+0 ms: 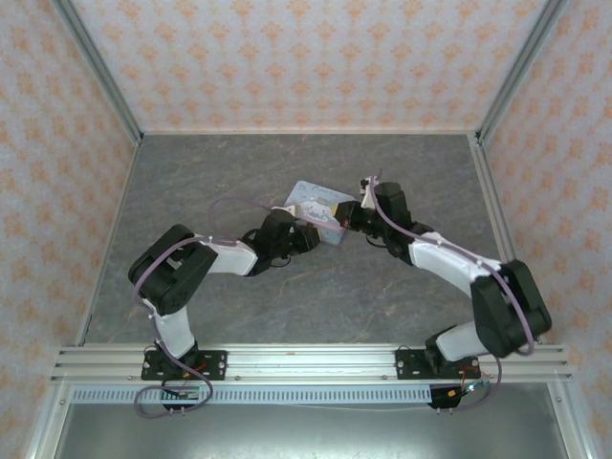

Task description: Unlock the padlock with the key

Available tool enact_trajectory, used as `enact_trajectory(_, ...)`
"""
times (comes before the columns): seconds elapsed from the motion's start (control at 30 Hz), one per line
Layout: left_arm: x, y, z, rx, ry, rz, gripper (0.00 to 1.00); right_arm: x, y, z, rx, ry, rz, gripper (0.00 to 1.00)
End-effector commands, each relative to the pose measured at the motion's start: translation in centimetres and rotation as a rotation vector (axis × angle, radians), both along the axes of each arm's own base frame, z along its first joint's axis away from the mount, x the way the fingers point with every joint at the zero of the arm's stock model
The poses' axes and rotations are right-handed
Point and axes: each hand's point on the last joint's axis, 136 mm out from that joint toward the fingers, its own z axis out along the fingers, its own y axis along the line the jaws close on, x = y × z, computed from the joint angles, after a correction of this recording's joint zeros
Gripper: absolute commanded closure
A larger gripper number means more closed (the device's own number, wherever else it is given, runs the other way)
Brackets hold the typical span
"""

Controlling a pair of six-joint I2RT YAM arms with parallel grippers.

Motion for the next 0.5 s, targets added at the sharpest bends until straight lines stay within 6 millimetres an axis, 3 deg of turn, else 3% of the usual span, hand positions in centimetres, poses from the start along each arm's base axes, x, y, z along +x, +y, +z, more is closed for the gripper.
enact_trajectory(0.0, -0.7, -0.7, 2.1, -0.057, 0.03, 0.0, 0.73, -2.6, -1.4, -1.9, -0.104, -0.036, 0.049, 1.0)
enact_trajectory(0.2, -1.3, -1.3, 4.3, -0.12, 0.099, 0.002, 0.74, -6.9, -2.5, -2.9, -0.145, -0.138, 0.138, 1.0)
enact_trajectory(0.47, -1.7, -1.8, 6.5, -0.139, 0.174, 0.007, 0.77, -8.6, -1.6, -4.3, -0.163, -0.193, 0.211, 1.0)
